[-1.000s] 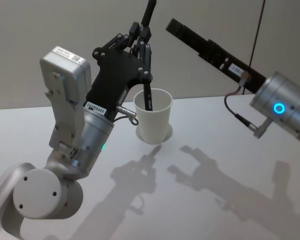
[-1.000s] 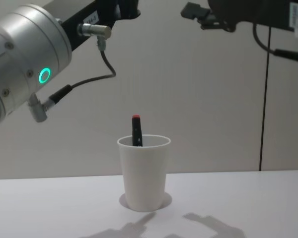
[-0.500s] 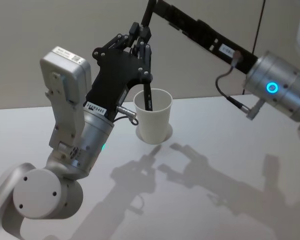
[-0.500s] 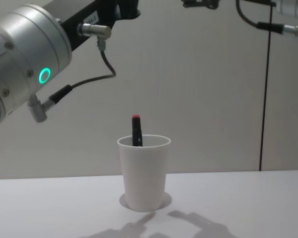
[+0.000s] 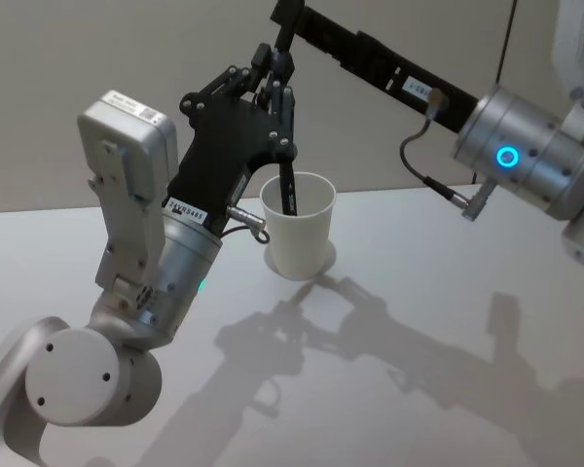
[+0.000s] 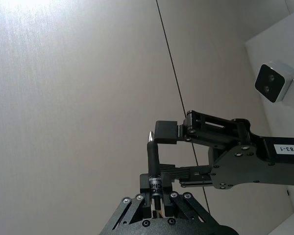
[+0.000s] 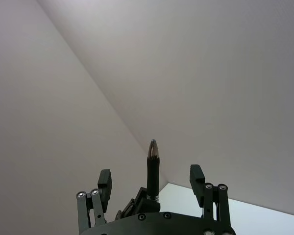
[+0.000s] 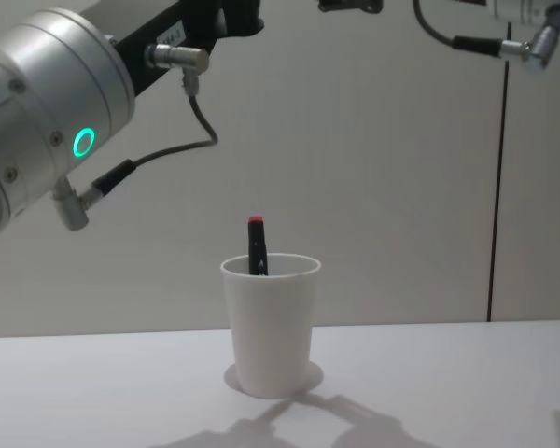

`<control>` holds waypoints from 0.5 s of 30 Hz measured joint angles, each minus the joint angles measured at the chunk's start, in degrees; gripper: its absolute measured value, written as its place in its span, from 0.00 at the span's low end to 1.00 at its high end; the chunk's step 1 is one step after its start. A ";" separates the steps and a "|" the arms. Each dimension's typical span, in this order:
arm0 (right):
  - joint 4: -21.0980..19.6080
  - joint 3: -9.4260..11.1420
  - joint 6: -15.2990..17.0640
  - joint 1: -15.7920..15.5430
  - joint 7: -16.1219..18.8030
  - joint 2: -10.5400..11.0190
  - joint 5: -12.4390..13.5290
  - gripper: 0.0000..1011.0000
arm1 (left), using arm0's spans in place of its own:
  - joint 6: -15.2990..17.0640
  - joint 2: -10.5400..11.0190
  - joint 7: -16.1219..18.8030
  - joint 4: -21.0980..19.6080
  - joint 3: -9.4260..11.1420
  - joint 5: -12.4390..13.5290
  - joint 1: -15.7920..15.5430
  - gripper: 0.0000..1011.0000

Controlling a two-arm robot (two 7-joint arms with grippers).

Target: Place the pen into the pen holder.

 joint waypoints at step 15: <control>2.04 -1.58 -1.06 1.45 0.35 -0.34 -2.04 0.99 | 0.00 0.00 0.00 0.00 0.00 0.00 0.00 0.13</control>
